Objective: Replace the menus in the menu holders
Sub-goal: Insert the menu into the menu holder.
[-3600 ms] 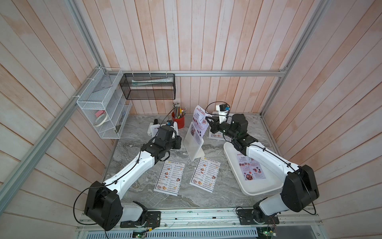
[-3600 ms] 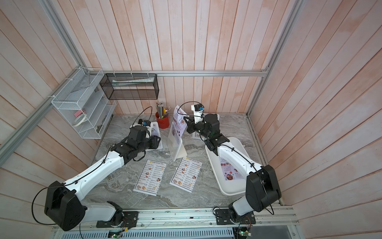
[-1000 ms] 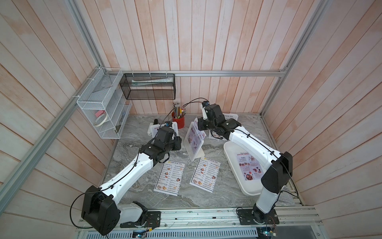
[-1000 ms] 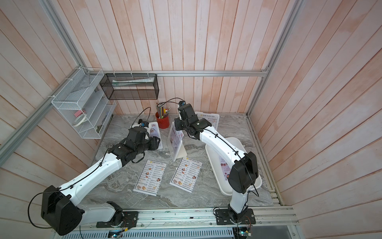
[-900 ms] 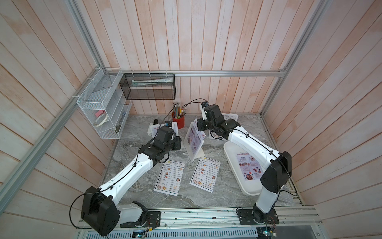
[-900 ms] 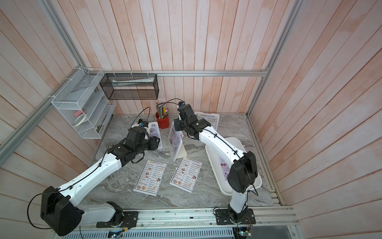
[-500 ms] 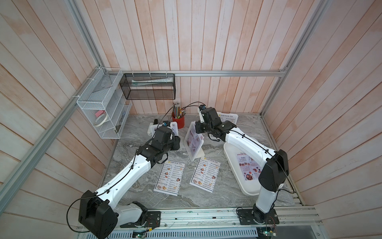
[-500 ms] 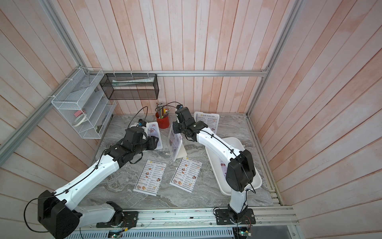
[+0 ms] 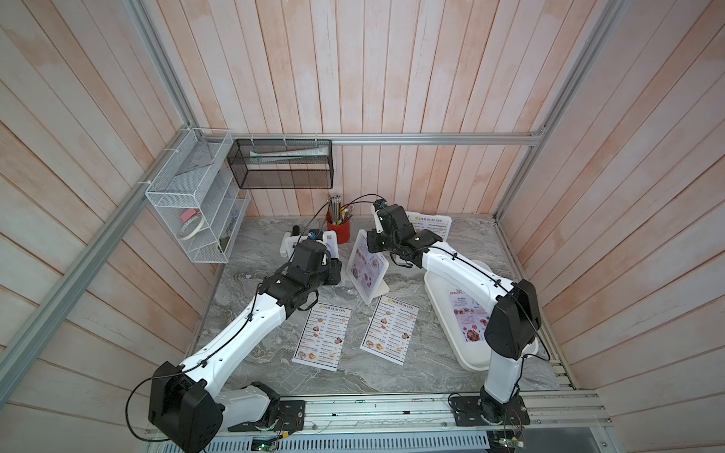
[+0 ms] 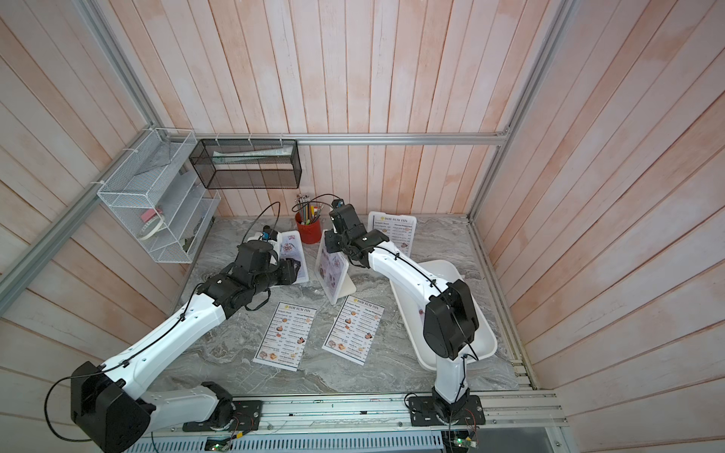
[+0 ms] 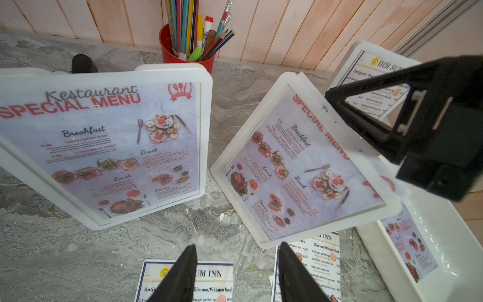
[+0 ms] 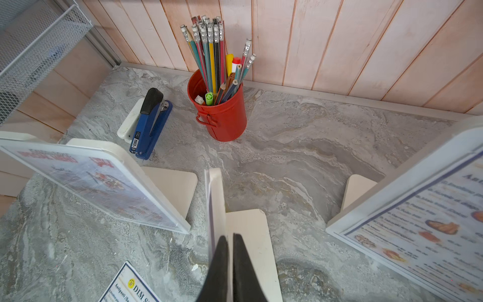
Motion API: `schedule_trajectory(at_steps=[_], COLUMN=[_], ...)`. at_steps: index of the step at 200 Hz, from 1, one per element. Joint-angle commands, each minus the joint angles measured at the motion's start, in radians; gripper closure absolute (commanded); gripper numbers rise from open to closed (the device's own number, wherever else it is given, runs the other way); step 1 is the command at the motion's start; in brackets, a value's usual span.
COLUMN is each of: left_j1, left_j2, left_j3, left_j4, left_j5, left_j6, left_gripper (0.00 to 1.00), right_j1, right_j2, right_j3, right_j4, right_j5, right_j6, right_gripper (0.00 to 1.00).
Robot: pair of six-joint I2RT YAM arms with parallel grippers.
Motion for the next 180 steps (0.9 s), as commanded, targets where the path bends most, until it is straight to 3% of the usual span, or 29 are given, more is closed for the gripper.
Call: schedule_trajectory(at_steps=[1, 50, 112, 180], left_j1=[0.006, 0.004, 0.004, 0.005], left_j2=[-0.015, -0.017, -0.009, -0.02], left_j3=[-0.003, -0.003, -0.006, -0.013], left_j4=[-0.008, -0.012, 0.001, -0.01], left_j5=[0.008, 0.006, 0.009, 0.0], left_j6=[0.016, 0.015, 0.013, 0.01], left_gripper=[0.48, 0.47, 0.47, 0.47], right_j1=[0.007, -0.016, -0.016, -0.015], right_j2=[0.024, -0.028, -0.032, -0.047], right_j3=[0.002, 0.047, 0.007, -0.055], right_j4=[-0.026, -0.059, -0.074, -0.034], right_j5=[0.0, 0.021, 0.049, -0.008], right_j6=[0.0, -0.022, -0.016, 0.011], right_gripper=[0.86, 0.78, 0.77, 0.74])
